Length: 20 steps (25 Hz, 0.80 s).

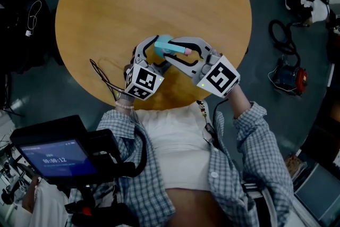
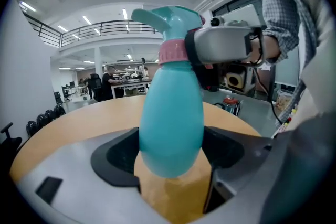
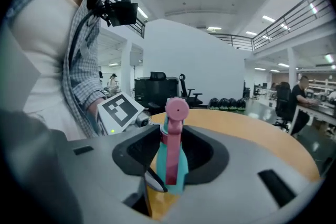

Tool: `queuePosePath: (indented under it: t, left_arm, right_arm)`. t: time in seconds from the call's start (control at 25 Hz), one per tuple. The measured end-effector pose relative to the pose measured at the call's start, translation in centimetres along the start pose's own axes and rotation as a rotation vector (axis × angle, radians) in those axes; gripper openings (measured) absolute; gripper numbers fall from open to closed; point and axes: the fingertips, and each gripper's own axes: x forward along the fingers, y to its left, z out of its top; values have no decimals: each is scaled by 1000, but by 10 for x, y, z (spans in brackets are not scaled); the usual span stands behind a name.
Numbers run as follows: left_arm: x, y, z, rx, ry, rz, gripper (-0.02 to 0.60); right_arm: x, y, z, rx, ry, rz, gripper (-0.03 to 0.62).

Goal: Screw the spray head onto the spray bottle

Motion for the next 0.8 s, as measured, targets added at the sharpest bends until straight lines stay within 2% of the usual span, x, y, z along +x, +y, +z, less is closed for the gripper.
queuePosePath:
  t: [0.12,0.28,0.4,0.52,0.6,0.72,0.8]
  left_arm:
    - [1,7,-1,-10,16,58,371]
    - [3,16,-1,-8,34,119,370]
    - [4,19,-3,9,59,144,371]
    - [4,18,-5,-2,61,132,370]
    - [2,15,-6,-19,46,108,370]
    - [0,14,-5,-26,28,85,371]
    - [-2,16,-6,-31,23,83,370]
  right_arm:
    - [3,-3,-1,6,5,-160,124]
    - [4,-13,1,81,-29,-375,124]
    - [4,-18,-3,141,-46,-467,124]
    - [7,-13,-6,169,-40,-436,124]
    - [9,-9,-5,155,-33,-359,129]
    - [4,-2,1,137,-42,-229,219]
    - [-5,6,10,138,-72,-137,235]
